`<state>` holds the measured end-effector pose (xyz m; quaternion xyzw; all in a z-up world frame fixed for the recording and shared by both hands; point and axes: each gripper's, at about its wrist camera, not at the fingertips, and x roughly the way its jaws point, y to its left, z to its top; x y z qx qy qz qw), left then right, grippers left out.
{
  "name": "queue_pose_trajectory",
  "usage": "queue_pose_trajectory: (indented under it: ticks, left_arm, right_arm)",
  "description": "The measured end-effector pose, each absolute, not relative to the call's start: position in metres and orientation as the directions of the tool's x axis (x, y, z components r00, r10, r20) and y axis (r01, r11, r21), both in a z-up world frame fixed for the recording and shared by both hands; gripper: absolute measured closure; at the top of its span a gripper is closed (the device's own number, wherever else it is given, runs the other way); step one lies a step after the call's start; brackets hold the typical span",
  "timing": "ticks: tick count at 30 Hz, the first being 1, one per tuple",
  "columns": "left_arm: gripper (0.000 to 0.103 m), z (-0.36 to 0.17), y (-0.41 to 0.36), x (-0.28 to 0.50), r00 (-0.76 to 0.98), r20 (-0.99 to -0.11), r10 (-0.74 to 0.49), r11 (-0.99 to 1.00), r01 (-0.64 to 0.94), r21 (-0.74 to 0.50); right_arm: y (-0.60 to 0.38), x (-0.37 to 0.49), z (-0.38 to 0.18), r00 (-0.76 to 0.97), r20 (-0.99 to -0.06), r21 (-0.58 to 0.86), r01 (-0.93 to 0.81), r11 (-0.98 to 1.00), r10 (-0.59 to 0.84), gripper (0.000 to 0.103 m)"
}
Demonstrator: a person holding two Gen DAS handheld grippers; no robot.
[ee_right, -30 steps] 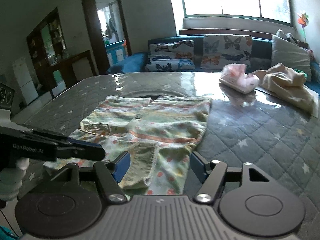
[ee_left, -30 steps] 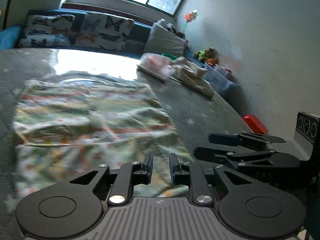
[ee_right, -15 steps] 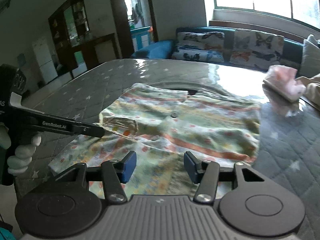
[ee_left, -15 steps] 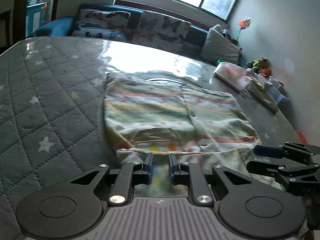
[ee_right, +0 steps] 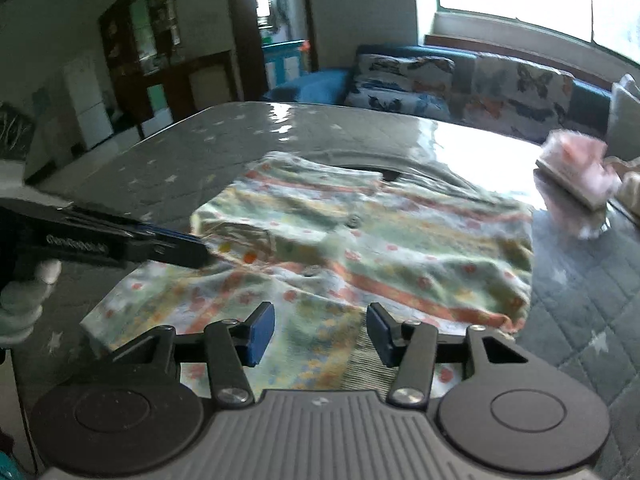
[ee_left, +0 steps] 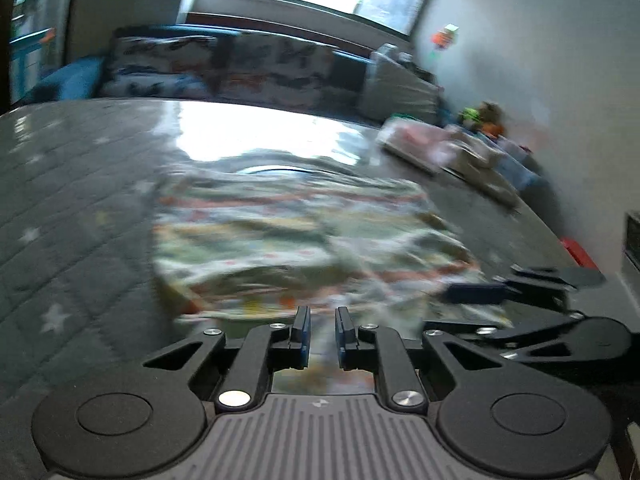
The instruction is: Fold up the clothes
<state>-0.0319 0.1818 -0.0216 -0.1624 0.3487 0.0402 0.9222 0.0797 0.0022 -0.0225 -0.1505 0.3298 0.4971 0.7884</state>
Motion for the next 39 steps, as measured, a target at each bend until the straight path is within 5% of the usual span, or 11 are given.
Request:
queue_pose_trajectory:
  ticks: [25, 30, 39]
  left_arm:
    - [0.083, -0.025, 0.141, -0.068, 0.727, -0.685, -0.045, 0.979, -0.105, -0.176]
    - [0.065, -0.017, 0.130, -0.090, 0.710, -0.703, -0.042, 0.974, -0.127, -0.187]
    - [0.063, -0.015, 0.119, -0.111, 0.642, -0.762, -0.078, 0.943, -0.201, -0.266]
  right_arm:
    - [-0.042, 0.041, -0.031, 0.320, -0.699, 0.012, -0.889, 0.458, 0.640, 0.050]
    - [-0.057, 0.032, -0.028, 0.345, -0.694, -0.015, -0.885, 0.466, 0.633, 0.046]
    - [-0.080, 0.020, -0.015, 0.384, -0.679, -0.070, -0.883, 0.464, 0.627, 0.040]
